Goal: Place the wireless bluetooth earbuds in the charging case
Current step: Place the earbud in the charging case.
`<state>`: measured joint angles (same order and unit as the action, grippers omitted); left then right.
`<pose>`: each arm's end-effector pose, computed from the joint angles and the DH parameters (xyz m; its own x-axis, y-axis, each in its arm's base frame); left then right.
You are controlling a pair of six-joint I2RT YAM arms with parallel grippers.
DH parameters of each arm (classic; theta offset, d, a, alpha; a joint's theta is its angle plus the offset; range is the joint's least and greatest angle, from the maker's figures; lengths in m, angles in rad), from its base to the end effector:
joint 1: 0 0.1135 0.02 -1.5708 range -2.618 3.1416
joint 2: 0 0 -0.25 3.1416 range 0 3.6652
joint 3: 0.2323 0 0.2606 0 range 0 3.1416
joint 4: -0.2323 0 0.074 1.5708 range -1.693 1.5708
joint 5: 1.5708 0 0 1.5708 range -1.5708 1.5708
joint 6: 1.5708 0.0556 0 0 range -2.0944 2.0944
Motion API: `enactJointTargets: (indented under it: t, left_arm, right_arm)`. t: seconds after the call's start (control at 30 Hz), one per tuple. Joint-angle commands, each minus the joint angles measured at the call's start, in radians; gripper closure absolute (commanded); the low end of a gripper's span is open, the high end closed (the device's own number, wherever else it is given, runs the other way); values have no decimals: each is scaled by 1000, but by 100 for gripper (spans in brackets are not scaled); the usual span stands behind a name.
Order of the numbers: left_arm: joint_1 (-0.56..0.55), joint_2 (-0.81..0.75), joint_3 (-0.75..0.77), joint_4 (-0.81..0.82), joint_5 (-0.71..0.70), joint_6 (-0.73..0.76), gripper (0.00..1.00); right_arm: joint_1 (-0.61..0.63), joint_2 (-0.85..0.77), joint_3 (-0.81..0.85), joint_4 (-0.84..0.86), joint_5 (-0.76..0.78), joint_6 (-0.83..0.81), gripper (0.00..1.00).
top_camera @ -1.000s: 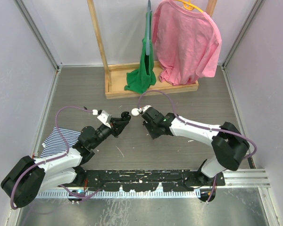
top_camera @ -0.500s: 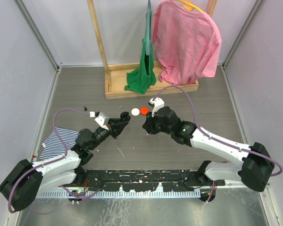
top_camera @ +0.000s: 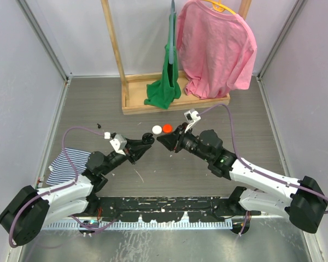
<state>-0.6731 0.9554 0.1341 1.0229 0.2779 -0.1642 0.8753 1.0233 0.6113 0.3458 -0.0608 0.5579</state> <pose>0.1604 -0.1474 0.1984 0.0221 -0.2187 -0.9755 0.8244 0.5561 -0.1060 0.1739 0.2137 0.2718 -0.4622 0.2709 -0.8444 -0.6606 0.5300 0.5317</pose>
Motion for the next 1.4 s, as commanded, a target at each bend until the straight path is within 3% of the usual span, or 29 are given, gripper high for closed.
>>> enactJointTargets:
  t: [0.0, 0.3, 1.37]
  left_arm:
    - [-2, -6, 0, 131, 80, 38, 97]
    - [-7, 1, -5, 164, 160, 64, 95]
    - [-16, -30, -17, 170, 125, 63, 95]
  right_arm:
    - [6, -3, -15, 251, -82, 67, 84]
    - [21, 27, -40, 353, -118, 95, 84]
    - [21, 79, -137, 491, -131, 224, 84]
